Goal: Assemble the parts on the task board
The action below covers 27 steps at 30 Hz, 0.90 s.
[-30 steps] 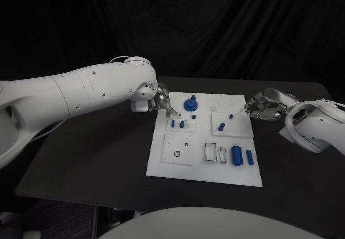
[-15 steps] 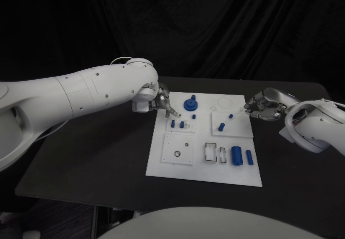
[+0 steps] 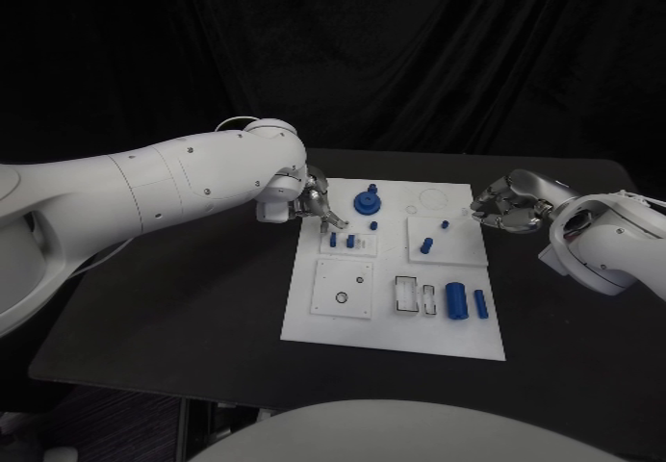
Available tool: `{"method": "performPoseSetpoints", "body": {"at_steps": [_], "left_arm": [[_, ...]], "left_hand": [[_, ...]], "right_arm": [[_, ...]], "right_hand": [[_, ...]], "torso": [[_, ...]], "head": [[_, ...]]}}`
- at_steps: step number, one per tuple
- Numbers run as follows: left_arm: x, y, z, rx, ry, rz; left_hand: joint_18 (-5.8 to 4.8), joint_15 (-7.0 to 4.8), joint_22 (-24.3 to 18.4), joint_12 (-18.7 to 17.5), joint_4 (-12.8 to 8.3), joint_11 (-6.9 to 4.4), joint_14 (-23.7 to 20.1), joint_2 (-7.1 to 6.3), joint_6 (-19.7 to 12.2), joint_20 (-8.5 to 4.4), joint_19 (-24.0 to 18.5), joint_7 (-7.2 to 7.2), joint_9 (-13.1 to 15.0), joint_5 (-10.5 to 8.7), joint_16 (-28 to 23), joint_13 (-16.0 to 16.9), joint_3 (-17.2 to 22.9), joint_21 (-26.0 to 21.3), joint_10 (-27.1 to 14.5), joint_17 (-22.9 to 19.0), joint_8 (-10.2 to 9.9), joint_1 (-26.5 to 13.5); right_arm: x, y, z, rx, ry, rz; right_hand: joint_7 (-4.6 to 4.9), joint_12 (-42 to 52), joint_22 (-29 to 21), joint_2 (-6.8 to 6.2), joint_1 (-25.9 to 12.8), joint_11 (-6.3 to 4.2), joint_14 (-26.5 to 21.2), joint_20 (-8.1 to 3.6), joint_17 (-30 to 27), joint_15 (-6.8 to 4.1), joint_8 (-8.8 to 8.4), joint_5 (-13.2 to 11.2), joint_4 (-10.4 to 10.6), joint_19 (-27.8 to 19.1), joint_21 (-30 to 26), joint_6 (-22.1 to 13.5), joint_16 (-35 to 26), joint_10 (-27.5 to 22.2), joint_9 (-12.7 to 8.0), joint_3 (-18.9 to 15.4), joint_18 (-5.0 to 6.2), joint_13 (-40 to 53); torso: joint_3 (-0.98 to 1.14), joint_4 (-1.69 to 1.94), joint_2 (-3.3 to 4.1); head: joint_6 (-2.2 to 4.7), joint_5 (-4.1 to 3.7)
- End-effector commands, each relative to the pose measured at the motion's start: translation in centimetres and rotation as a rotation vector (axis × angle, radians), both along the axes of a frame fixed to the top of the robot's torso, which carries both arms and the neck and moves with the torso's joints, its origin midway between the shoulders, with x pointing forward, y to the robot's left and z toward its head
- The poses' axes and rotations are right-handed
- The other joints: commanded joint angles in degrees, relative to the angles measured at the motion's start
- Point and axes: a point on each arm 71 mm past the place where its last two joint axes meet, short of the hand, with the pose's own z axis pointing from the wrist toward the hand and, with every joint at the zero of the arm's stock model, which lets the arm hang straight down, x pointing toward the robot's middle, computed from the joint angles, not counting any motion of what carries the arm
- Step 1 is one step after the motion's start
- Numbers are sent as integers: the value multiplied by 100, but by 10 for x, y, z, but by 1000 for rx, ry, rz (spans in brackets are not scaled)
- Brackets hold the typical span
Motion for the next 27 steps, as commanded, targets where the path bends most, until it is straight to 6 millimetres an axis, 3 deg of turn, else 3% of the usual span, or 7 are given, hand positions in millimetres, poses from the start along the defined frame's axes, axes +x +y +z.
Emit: {"method": "performPoseSetpoints", "body": {"at_steps": [1,9,23,27], "left_arm": [[-2,-2,-2,6,14,-7],[-2,-2,-5,5,19,-8],[-3,-5,-8,-3,28,-22],[-4,-5,-9,4,35,-24]], "left_hand": [[-64,14,1193,14,5,18,605,6,69,5,36,-5,14,-29,15,1504,-47,39,617,1509,13,-100],[-63,11,1191,14,-2,14,605,22,74,3,34,-11,17,-14,15,1504,-50,35,617,1509,12,-129],[-58,2,1185,14,-38,2,605,30,71,-4,22,-27,17,98,15,1504,-28,20,617,1509,0,-113],[-57,-8,1184,14,-78,-10,605,23,74,-13,19,-39,10,206,15,1504,15,17,617,1509,-14,-49]], "right_arm": [[0,0,1,1,-7,-8],[0,-1,1,1,-6,-8],[0,0,0,-1,-1,-7],[0,1,0,-2,2,-7]], "right_hand": [[22,-19,659,-6,-68,4,82,18,-2,36,-17,33,-1,-22,-13,-8,-32,-15,-3,42,69,-16],[22,-19,659,-6,-68,4,82,18,-2,36,-17,33,-1,-22,-13,-8,-32,-15,-3,42,69,-16],[22,-19,659,-6,-68,4,82,18,-2,36,-17,33,-1,-22,-13,-8,-32,-15,-3,42,69,-16],[22,-19,659,-6,-68,4,82,18,-2,36,-17,33,-1,-22,-13,-8,-32,-15,-3,42,69,-16]], "torso": [[2,7,0],[-7,5,-1],[0,1,2],[0,0,0]], "head": [[-1,-21],[-1,-16],[-1,-75],[-1,-56]]}}
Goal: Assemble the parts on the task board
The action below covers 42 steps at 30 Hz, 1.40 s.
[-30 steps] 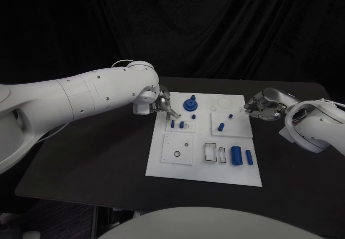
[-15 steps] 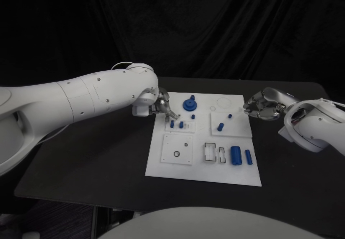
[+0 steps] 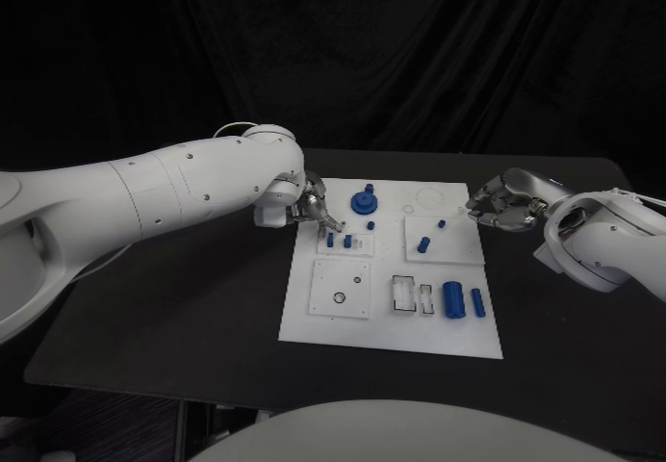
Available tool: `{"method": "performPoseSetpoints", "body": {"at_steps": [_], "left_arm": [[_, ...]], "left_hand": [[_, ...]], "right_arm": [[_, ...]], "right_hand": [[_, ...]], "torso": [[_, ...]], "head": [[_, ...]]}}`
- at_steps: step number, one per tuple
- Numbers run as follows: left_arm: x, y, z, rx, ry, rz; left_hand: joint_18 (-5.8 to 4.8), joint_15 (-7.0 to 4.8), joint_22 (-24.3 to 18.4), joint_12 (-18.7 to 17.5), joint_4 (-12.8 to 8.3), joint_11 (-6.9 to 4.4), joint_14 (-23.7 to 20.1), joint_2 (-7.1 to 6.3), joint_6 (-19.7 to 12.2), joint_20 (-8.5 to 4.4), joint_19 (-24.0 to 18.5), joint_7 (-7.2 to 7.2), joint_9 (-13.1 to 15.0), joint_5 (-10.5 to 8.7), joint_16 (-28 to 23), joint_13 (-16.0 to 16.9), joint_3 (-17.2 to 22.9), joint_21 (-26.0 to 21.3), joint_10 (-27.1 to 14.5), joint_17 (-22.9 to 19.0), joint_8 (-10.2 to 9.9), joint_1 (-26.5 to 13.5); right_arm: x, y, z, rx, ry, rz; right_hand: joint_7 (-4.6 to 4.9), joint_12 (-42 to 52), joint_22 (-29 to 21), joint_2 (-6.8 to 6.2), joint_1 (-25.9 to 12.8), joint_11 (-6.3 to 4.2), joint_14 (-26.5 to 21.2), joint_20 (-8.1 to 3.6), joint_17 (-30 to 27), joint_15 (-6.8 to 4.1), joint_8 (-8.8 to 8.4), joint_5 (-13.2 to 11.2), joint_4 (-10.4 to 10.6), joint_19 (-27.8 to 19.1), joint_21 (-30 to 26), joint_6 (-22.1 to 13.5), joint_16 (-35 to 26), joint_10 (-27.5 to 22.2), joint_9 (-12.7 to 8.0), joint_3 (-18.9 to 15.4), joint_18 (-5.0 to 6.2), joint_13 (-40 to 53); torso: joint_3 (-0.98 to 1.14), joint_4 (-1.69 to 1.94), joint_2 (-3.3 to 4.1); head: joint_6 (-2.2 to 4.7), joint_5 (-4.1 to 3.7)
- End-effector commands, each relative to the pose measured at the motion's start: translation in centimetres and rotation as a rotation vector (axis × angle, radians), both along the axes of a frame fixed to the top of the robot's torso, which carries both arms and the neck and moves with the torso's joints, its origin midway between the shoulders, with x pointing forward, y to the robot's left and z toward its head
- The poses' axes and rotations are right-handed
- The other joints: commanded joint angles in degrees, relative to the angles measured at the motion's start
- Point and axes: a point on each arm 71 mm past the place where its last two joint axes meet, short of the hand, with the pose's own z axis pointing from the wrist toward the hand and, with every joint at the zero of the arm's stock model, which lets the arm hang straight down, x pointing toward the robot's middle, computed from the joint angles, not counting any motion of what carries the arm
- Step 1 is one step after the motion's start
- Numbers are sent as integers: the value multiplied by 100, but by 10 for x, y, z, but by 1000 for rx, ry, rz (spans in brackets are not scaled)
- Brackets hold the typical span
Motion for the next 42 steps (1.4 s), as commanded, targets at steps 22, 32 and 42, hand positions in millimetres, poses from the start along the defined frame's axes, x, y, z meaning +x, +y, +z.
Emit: {"method": "performPoseSetpoints", "body": {"at_steps": [22,32,42], "left_arm": [[-4,-4,-7,17,52,-36],[-5,-6,-8,1,49,-42],[-3,-6,-7,-35,25,-36]], "left_hand": [[-53,-35,1177,14,-117,-37,605,-103,65,-42,3,-48,-125,751,15,1504,274,-1,617,1510,-126,190],[-54,-51,1179,14,-194,-57,605,-219,119,-58,5,-72,-168,1173,15,1504,536,5,617,1510,-149,273],[-54,-105,1181,14,-424,-118,605,-554,295,-118,10,-141,-182,1061,15,1504,1502,12,617,1510,-107,315]], "right_arm": [[0,1,-1,-4,12,-8],[1,0,-2,-8,19,-11],[2,0,-2,-12,24,-13]], "right_hand": [[22,-31,657,-3,-70,3,82,17,-4,35,-20,36,-2,-21,-23,-8,-32,-18,-3,53,70,-20],[22,-31,657,-3,-70,3,82,17,-4,35,-20,36,-2,-21,-23,-8,-32,-18,-3,53,70,-20],[21,-29,655,1,-72,3,81,17,-11,35,-18,36,-1,-22,-32,-2,-38,-16,-2,59,72,-17]], "torso": [[1,-4,-1],[5,-1,-3],[1,0,-4]], "head": [[-1,-32],[-1,-39],[-1,-54]]}}
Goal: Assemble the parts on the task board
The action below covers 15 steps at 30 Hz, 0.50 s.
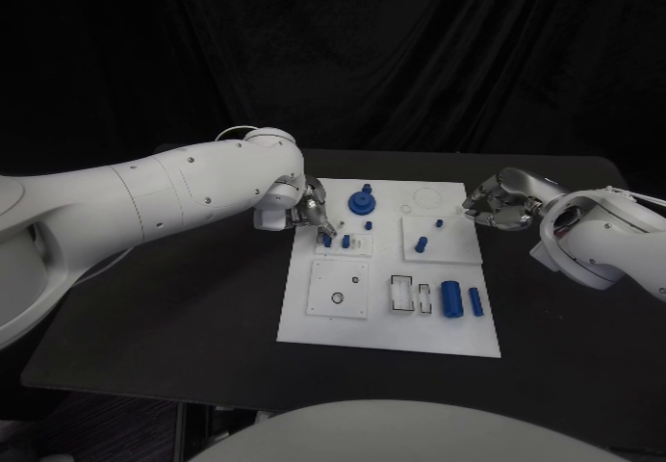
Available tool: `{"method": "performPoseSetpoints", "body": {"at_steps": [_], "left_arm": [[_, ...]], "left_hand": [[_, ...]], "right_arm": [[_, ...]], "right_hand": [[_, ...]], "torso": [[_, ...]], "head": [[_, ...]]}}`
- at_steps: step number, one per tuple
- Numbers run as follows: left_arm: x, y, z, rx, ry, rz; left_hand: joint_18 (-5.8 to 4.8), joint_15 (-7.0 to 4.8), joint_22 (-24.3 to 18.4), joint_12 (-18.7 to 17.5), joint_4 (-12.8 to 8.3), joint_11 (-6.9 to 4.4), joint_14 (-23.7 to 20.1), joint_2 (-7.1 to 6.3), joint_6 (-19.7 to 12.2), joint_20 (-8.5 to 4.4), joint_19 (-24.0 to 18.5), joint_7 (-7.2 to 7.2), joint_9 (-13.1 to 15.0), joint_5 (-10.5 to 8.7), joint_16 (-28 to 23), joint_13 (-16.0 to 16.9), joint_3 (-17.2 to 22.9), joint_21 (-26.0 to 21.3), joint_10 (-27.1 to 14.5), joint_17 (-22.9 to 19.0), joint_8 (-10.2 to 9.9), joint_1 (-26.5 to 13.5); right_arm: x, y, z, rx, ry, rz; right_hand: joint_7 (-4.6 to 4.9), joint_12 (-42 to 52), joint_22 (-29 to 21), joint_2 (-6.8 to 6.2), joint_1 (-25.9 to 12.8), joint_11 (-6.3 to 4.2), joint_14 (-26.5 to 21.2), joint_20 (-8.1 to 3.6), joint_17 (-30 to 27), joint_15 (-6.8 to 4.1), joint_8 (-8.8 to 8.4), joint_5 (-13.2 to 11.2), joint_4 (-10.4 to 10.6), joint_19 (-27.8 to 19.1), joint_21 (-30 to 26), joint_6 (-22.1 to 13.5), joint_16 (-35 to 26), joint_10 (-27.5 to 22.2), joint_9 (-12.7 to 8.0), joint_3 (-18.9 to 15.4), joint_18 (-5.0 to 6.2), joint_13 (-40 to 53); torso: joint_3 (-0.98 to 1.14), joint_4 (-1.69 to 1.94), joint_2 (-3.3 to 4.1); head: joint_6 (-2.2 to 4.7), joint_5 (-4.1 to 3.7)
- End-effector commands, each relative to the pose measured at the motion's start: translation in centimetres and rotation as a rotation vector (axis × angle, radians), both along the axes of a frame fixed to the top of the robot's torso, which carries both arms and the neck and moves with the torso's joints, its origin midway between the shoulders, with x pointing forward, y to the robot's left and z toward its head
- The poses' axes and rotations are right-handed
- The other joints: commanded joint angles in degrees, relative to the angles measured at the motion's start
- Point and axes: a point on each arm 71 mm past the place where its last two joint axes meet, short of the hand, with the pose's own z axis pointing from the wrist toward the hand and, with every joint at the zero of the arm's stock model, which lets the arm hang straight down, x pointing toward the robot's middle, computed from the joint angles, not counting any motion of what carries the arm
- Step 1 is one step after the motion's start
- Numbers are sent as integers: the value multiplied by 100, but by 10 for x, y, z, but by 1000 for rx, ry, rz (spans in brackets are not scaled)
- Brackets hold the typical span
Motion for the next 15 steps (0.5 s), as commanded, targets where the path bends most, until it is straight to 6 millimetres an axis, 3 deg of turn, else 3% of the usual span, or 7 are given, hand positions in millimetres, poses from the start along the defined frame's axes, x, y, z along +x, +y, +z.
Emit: {"method": "performPoseSetpoints", "body": {"at_steps": [1,3,9,15], "left_arm": [[-1,-2,-1,-39,-10,-7],[0,-2,-1,-48,-20,0],[0,1,0,-67,-46,19],[0,6,1,-89,-89,59]], "left_hand": [[-59,-79,1179,15,-153,-62,603,-275,75,-52,-12,-22,19,-70,15,1505,682,8,594,1507,35,-90],[-59,-94,1181,15,-242,-72,603,-420,150,-62,-6,-30,67,-207,15,1505,1188,14,594,1507,92,-288],[-60,-113,1185,15,-651,-104,603,-693,238,-96,8,-58,178,-263,15,1505,2013,26,594,1507,196,-568],[-57,-123,1180,15,-849,-117,603,-759,264,-107,4,-54,231,-282,15,1505,2365,11,594,1507,235,-775]], "right_arm": [[0,-1,-1,-9,15,-12],[0,-1,-1,-10,16,-12],[1,-1,-2,-13,20,-14],[1,-2,-2,-16,24,-18]], "right_hand": [[21,-25,656,1,-72,3,81,17,-5,35,-18,36,-1,-22,-32,-2,-38,-16,-2,27,72,-15],[21,-25,656,1,-72,3,81,17,-5,35,-18,36,-1,-22,-32,-2,-38,-16,-2,27,72,-15],[20,-26,652,4,-71,2,81,17,-5,35,-17,37,-1,-26,-47,1,-37,-17,-1,30,74,-17],[19,-33,646,7,-70,2,75,17,-22,34,-15,37,-2,-34,-71,6,-51,-24,0,34,79,-29]], "torso": [[-2,6,-1],[-1,9,-2],[3,10,-5],[4,9,-9]], "head": [[-1,-10],[-1,-10],[-1,19],[-1,9]]}}
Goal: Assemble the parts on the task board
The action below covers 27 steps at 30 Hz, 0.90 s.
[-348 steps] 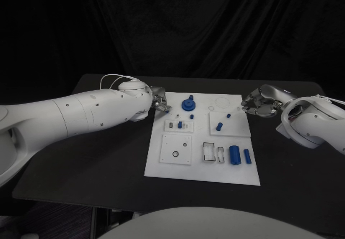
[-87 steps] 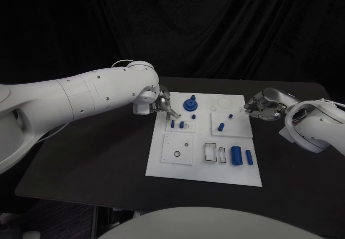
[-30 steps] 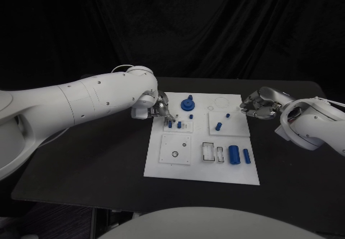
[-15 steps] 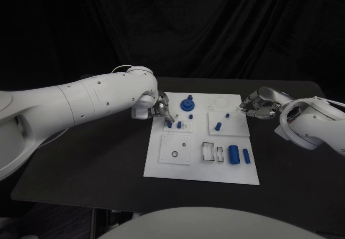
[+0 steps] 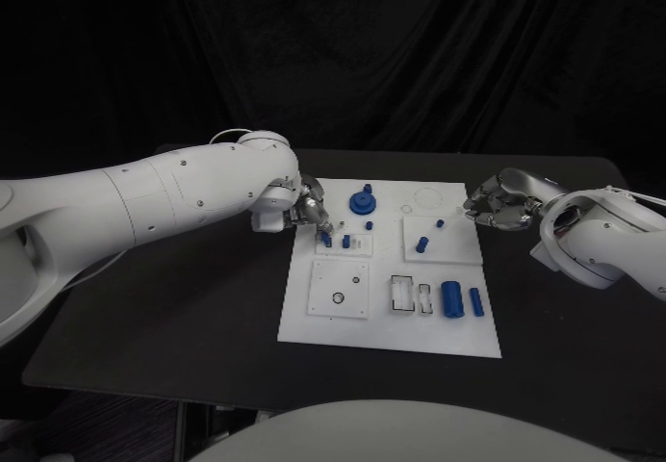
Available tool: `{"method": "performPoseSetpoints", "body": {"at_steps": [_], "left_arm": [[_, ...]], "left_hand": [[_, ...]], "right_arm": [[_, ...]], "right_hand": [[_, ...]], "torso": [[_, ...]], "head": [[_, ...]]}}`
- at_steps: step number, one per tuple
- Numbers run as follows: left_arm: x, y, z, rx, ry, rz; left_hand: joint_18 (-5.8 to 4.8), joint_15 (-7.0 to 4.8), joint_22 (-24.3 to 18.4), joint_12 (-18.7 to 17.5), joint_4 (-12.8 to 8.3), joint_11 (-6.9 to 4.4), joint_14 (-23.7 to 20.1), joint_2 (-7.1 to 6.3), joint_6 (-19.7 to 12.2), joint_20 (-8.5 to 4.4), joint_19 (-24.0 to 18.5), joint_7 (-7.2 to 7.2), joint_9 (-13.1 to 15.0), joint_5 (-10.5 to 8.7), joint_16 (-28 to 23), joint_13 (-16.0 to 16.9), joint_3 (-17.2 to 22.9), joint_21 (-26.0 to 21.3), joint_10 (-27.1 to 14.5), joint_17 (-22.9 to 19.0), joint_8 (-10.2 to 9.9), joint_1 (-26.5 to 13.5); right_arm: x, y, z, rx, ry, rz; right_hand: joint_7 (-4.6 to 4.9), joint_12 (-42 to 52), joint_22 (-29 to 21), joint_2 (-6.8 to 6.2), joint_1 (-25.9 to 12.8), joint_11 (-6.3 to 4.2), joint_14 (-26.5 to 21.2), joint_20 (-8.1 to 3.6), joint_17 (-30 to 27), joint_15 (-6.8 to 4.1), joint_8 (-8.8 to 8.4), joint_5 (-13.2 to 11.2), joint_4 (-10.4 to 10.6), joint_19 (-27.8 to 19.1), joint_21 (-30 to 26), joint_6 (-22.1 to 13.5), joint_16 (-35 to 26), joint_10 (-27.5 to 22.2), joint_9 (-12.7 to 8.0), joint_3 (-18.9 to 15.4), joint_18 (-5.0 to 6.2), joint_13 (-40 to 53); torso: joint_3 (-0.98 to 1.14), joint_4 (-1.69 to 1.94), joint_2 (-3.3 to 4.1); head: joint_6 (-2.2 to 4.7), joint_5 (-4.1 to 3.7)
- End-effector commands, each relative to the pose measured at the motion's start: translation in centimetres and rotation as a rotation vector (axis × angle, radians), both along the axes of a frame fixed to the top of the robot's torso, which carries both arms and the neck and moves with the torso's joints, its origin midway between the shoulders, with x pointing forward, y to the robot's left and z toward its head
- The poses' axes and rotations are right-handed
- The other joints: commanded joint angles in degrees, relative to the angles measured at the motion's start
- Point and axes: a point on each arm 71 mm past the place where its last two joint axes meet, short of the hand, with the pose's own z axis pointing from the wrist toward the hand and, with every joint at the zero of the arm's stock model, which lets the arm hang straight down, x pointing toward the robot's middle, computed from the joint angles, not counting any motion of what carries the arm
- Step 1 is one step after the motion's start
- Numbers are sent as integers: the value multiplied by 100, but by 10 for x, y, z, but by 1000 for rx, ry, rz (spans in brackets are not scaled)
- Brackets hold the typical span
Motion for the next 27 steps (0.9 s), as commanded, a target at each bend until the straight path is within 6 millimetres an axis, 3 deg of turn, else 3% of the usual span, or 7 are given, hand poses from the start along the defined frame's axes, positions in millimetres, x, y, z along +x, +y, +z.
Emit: {"method": "performPoseSetpoints", "body": {"at_steps": [1,7,18,22,24,25,27], "left_arm": [[1,1,2,-51,-59,41],[-6,11,6,-136,-127,113],[-30,31,15,-295,-301,170],[-40,40,9,-359,-400,178],[-43,42,4,-389,-434,178],[-45,43,0,-407,-452,175],[-47,45,-6,-432,-470,173]], "left_hand": [[-60,-34,1183,15,-286,-34,595,-4,63,-47,-9,-14,20,-29,15,1505,355,21,596,1508,38,-97],[-62,-51,1187,15,-476,-52,595,-57,97,-67,8,-26,104,-110,15,1505,668,29,596,1508,99,-302],[-43,-43,1161,15,-609,-40,595,-60,-8,-60,-44,-14,175,-419,15,1505,890,-54,596,1508,99,-438],[-51,-53,1178,15,-1286,-39,595,-42,-20,-83,-9,-2,290,-840,15,1505,1380,-10,596,1508,155,-906],[-55,-52,1178,15,-1444,-53,595,3,-15,-72,-6,-21,315,-858,15,1505,1487,-7,596,1508,168,-1049],[-53,-41,1173,15,-1306,-38,595,94,11,-61,-18,-12,329,-759,15,1505,1414,-24,596,1508,180,-1265],[-46,-29,1161,15,-922,-38,595,120,-3,-40,-46,-15,321,-961,15,1505,1192,-62,596,1508,157,-1339]], "right_arm": [[0,-1,-1,-11,17,-13],[0,-3,-1,-11,15,-17],[-1,-6,0,-4,3,-21],[-2,-6,1,4,-9,-20],[-2,-6,1,7,-14,-19],[-2,-6,1,9,-16,-18],[-2,-6,1,11,-18,-18]], "right_hand": [[19,-34,647,7,-70,2,75,17,-15,34,-15,37,-2,-34,-29,6,-28,-25,0,34,79,-27],[18,-48,635,7,-70,1,64,17,-48,34,-14,37,-3,-48,-73,9,-56,-40,1,36,87,-50],[20,-56,632,-3,-72,3,58,18,-56,35,-18,37,-4,-53,-87,4,-63,-50,0,35,89,-60],[22,-57,631,-9,-75,4,55,18,-60,36,-20,37,-4,-55,-92,1,-67,-53,-1,34,89,-61],[22,-57,631,-9,-75,4,55,18,-60,36,-20,37,-4,-55,-92,1,-67,-53,-1,34,89,-61],[22,-57,631,-9,-75,4,55,18,-60,36,-20,37,-4,-55,-92,1,-67,-53,-1,34,89,-61],[22,-58,631,-11,-75,4,56,18,-57,36,-20,38,-5,-55,-92,1,-65,-54,-1,34,89,-62]], "torso": [[3,-2,-2],[1,-5,-3],[-2,-7,9],[-3,4,4],[2,2,0],[4,-1,2],[3,1,7]], "head": [[-1,-8],[-1,-51],[-1,9],[-1,33],[-1,43],[-1,49],[-1,27]]}}
